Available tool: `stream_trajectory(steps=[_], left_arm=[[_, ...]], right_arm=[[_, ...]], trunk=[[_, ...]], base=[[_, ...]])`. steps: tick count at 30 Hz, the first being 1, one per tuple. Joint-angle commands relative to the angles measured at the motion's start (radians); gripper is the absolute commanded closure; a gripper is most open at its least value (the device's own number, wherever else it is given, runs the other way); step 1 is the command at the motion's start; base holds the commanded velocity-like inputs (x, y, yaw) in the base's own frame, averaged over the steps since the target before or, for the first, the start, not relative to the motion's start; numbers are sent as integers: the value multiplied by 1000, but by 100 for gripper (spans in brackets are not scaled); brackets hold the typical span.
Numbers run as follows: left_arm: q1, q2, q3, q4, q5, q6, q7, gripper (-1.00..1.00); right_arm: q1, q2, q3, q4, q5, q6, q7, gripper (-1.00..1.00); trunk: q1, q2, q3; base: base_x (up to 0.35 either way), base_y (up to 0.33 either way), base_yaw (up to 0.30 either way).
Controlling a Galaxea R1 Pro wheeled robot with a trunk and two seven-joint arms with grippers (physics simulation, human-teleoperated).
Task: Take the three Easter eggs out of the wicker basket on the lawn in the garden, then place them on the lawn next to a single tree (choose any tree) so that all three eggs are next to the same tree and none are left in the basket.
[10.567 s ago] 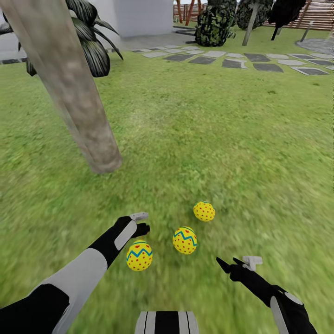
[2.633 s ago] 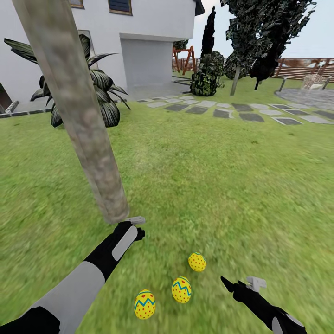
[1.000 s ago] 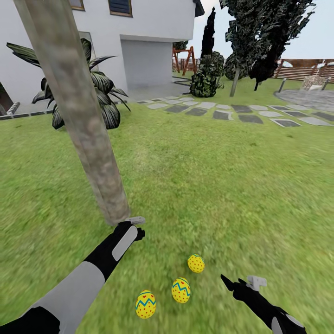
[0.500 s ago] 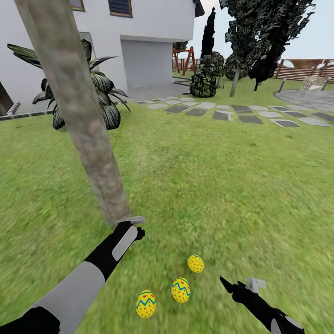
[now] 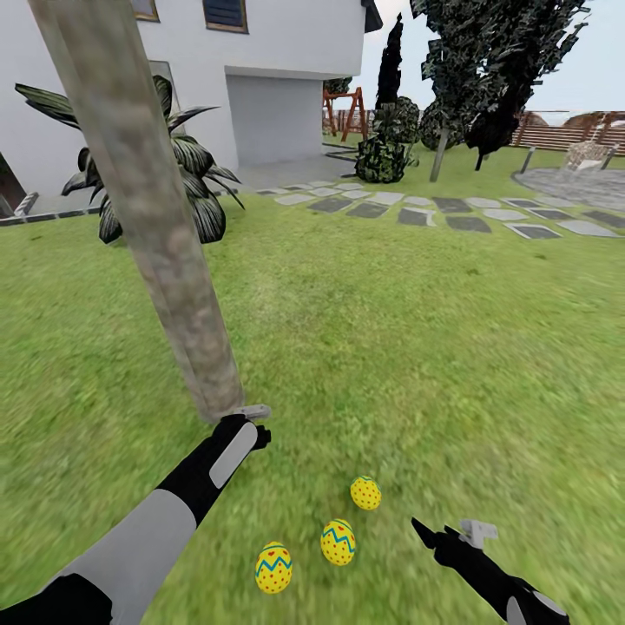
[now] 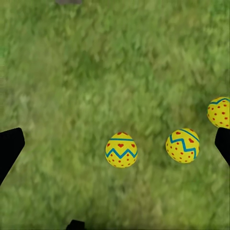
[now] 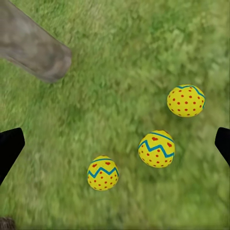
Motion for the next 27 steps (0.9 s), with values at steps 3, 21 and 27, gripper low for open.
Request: stream_trajectory(steps=[3,21,27], left_arm=[[-1,1,-3,-1,10,1,10,-100],[-1,1,-3,-1,10,1,10,-100],[-1,1,-3,-1,10,1,10,-100]], right_arm=[[-1,1,-2,-1,-8,10,5,-100],[-1,2,-3,10,-8,9,5,-100],[-1,2,-2,12,-8,8,5,-100]], trunk=[[-11,20,8],[-80,146,78],[-103,188,106]], base=[[0,0,0],[0,0,0],[0,0,0]])
